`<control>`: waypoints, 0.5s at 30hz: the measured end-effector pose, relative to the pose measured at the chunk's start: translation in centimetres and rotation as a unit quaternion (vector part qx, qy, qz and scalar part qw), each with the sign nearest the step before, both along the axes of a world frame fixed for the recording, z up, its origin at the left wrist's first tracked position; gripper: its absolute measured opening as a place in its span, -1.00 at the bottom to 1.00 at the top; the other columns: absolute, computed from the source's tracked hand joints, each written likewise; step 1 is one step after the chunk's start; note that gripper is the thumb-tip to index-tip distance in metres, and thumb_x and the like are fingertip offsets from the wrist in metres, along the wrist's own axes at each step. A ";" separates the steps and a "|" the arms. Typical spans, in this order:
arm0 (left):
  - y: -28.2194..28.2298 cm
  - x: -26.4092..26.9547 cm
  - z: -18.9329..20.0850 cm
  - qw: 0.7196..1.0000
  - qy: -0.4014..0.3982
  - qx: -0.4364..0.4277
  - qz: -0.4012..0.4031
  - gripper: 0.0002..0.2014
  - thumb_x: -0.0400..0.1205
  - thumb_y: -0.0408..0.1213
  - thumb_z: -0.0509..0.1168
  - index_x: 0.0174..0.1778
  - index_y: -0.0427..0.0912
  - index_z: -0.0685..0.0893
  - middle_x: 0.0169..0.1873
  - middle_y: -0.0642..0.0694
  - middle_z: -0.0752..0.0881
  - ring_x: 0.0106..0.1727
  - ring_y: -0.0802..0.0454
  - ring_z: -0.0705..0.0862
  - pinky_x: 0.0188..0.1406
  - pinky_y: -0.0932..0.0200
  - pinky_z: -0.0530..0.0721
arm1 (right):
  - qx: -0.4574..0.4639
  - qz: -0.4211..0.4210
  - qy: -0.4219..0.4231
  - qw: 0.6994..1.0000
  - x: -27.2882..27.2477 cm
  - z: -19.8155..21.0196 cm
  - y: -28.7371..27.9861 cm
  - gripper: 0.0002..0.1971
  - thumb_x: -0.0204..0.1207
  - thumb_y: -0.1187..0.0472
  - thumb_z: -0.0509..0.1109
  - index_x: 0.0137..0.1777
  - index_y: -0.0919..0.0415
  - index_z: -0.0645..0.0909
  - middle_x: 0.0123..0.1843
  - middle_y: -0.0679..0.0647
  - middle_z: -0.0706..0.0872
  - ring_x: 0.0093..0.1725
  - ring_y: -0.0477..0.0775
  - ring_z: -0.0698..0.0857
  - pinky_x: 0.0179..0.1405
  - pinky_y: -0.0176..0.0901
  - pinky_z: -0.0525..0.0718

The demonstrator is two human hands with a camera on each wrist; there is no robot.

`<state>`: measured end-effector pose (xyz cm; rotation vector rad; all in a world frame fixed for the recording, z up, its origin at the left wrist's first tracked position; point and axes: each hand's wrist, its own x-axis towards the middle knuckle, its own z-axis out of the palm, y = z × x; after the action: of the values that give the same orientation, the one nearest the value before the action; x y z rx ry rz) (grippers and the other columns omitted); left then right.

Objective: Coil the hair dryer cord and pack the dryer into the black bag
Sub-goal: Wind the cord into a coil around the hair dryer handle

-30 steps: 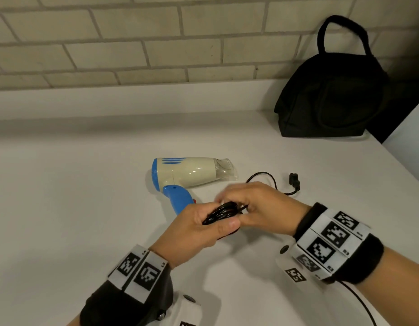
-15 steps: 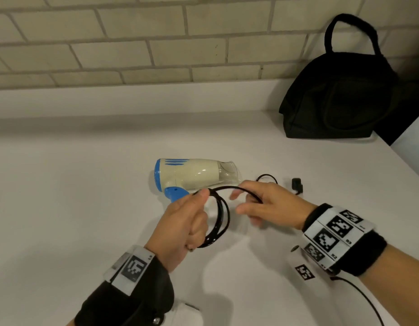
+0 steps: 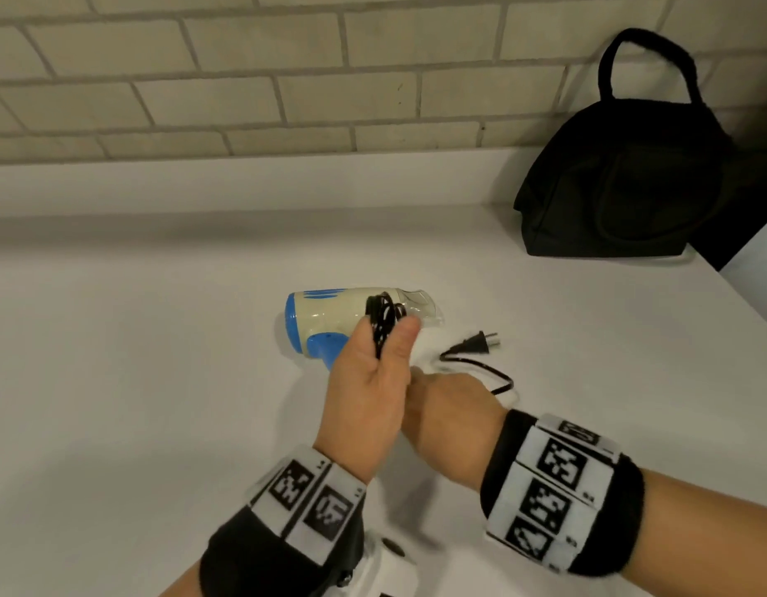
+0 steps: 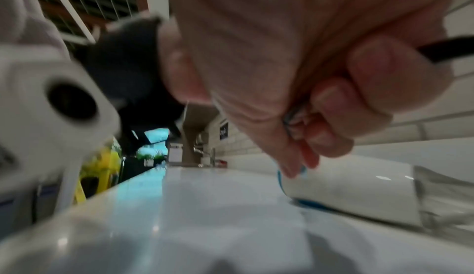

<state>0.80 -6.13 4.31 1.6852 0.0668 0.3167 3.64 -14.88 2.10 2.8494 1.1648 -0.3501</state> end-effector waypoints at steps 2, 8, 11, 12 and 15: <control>0.1 0.0 -0.4 0.999 -0.016 0.033 -0.015 -0.81 0.37 0.09 0.05 -0.30 0.11 0.47 -0.51 0.23 0.61 -0.36 0.52 0.56 -0.29 0.65 0.43 | 0.021 0.030 0.020 0.999 -0.7 1.1 -0.4 -0.75 0.55 0.41 0.03 0.15 0.34 0.45 -0.09 0.28 0.56 -0.23 0.18 0.47 -0.34 -0.05 0.37; 1.0 0.1 -2.7 0.986 -0.008 0.152 -0.063 -0.59 0.47 0.11 0.04 -0.26 -0.22 0.47 -0.51 0.03 0.47 -0.43 0.15 0.46 -0.38 0.29 0.49 | 0.041 0.064 0.015 0.997 -1.0 3.6 -2.5 -0.76 0.63 0.06 0.09 0.14 0.07 0.53 0.18 0.01 0.64 0.05 0.22 0.63 -0.26 -0.08 0.35; 1.1 0.0 -2.8 0.986 0.013 0.117 -0.116 -0.65 0.44 0.10 0.04 -0.36 -0.13 0.46 -0.57 0.12 0.50 -0.48 0.20 0.45 -0.42 0.29 0.49 | 0.112 0.049 0.070 0.990 -0.8 4.6 -3.2 -0.74 0.58 -0.07 0.14 0.15 -0.10 0.58 0.17 -0.11 0.67 0.10 0.07 0.62 -0.14 -0.15 0.43; 1.1 -0.1 -2.8 0.985 0.019 0.113 -0.130 -0.68 0.44 0.11 0.03 -0.39 -0.06 0.46 -0.60 0.14 0.53 -0.49 0.21 0.46 -0.43 0.29 0.49 | 0.139 0.040 0.083 0.986 -0.7 4.7 -3.4 -0.76 0.55 -0.09 0.19 0.12 -0.15 0.61 0.13 -0.14 0.70 0.08 0.00 0.63 -0.11 -0.15 0.48; 1.4 -0.3 -2.7 0.982 0.053 0.098 -0.155 -0.71 0.43 0.13 0.02 -0.47 0.04 0.42 -0.70 0.16 0.53 -0.61 0.23 0.42 -0.53 0.36 0.43 | 0.228 -0.025 0.141 0.963 0.0 4.9 -4.2 -0.84 0.41 -0.09 0.37 -0.06 -0.15 0.70 -0.13 -0.17 0.77 -0.13 -0.18 0.66 -0.07 -0.14 0.61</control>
<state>0.50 -4.76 1.57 1.8750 -0.1509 -0.0017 3.66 -19.11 6.98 3.3154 1.3782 -0.5733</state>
